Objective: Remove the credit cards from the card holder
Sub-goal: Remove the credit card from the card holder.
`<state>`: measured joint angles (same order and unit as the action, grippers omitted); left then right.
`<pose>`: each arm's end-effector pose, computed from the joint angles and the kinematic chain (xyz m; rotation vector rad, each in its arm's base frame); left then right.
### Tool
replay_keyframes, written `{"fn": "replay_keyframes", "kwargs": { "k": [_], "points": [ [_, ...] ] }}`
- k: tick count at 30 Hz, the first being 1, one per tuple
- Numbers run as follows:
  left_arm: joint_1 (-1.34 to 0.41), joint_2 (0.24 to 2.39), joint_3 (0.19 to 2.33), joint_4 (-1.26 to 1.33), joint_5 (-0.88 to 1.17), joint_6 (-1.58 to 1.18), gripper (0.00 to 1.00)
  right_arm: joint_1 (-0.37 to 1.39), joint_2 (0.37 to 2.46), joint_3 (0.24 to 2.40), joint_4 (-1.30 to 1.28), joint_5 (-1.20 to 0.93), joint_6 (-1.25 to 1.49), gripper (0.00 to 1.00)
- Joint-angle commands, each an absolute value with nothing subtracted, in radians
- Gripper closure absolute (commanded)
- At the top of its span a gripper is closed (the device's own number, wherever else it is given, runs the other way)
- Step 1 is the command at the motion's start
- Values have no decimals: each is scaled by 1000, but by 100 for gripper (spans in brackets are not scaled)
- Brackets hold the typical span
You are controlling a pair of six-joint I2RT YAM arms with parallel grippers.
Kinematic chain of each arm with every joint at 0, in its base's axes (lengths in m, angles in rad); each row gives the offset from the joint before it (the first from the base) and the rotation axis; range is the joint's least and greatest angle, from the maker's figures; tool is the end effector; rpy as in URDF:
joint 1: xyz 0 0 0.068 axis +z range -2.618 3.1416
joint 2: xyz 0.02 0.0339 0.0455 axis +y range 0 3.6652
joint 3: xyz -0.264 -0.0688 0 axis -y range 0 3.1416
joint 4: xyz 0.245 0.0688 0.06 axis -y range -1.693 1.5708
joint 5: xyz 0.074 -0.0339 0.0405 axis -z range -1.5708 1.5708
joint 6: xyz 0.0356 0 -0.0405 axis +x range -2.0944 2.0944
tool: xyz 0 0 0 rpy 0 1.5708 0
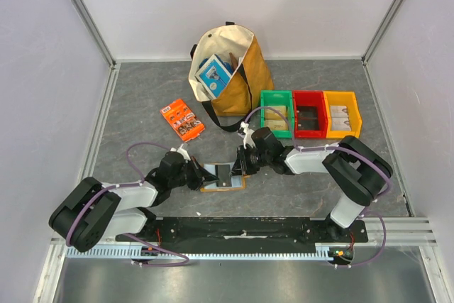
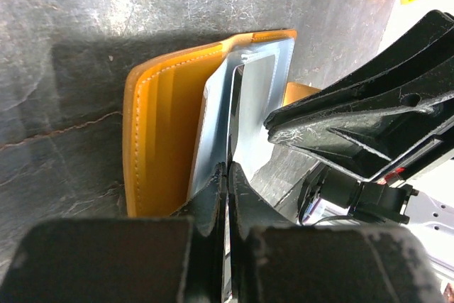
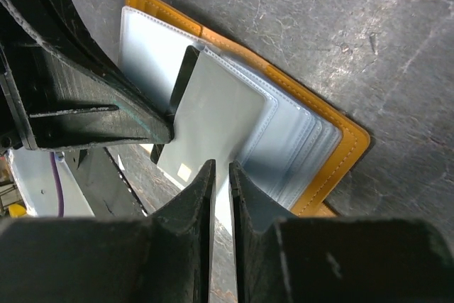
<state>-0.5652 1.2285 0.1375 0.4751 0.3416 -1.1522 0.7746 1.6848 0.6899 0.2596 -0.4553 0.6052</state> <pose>0.1503 -0.1094 0.1104 -0.5038 2.4292 -1.2463 0.2123 0.2297 0.1319 -0.4723 2.4940 1.1645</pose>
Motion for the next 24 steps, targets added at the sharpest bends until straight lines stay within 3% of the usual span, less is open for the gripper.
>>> {"fn": "replay_keyframes", "kwargs": {
  "k": [1, 6, 11, 24],
  "points": [
    [-569, 1232, 124, 494, 328, -1183, 98, 775, 1715, 661, 265, -445, 609, 82],
    [-571, 1229, 110, 495, 328, -1195, 98, 765, 1730, 649, 209, -401, 595, 87],
    [-568, 1201, 97, 474, 311, -1206, 97, 762, 1730, 664, 111, -328, 565, 99],
    [-569, 1187, 89, 433, 288, -1210, 90, 762, 1766, 704, 2, -253, 497, 100]
  ]
}}
